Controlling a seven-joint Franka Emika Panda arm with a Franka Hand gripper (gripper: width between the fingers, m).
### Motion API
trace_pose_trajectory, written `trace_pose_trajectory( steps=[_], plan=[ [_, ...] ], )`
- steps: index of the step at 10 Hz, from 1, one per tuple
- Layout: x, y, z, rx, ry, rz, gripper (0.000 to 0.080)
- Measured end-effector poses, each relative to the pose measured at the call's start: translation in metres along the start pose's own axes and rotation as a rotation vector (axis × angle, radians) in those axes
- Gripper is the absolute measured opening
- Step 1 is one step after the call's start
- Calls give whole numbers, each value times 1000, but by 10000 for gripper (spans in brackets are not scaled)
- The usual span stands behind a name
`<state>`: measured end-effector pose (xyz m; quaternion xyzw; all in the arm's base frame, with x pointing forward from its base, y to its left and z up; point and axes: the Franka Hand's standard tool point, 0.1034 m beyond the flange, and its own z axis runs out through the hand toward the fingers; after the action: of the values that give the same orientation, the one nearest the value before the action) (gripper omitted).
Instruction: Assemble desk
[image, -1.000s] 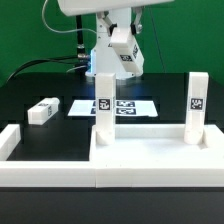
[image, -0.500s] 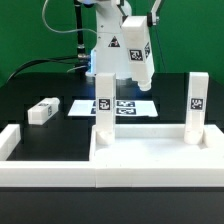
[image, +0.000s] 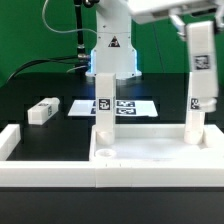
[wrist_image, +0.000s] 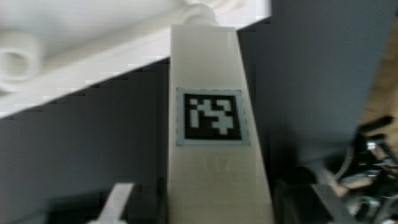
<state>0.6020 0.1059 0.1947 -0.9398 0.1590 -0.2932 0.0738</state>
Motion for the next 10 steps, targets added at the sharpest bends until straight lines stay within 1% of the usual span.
trace_pose_trajectory(
  steps=[1,2,4,5,6,7,8,10],
  plan=[
    [-21,-14,2,5,-7,54,285],
    [-22,-14,0,-4,-5,25,285],
    [-22,-11,1,-9,-4,11,285],
    [-30,-9,8,-14,11,-112,285],
    [-26,-1,14,-26,42,-234,285],
    [-15,7,21,-36,75,-326,285],
    [-11,8,27,-35,101,-381,285],
    [-13,7,28,-37,94,-374,285]
  ],
)
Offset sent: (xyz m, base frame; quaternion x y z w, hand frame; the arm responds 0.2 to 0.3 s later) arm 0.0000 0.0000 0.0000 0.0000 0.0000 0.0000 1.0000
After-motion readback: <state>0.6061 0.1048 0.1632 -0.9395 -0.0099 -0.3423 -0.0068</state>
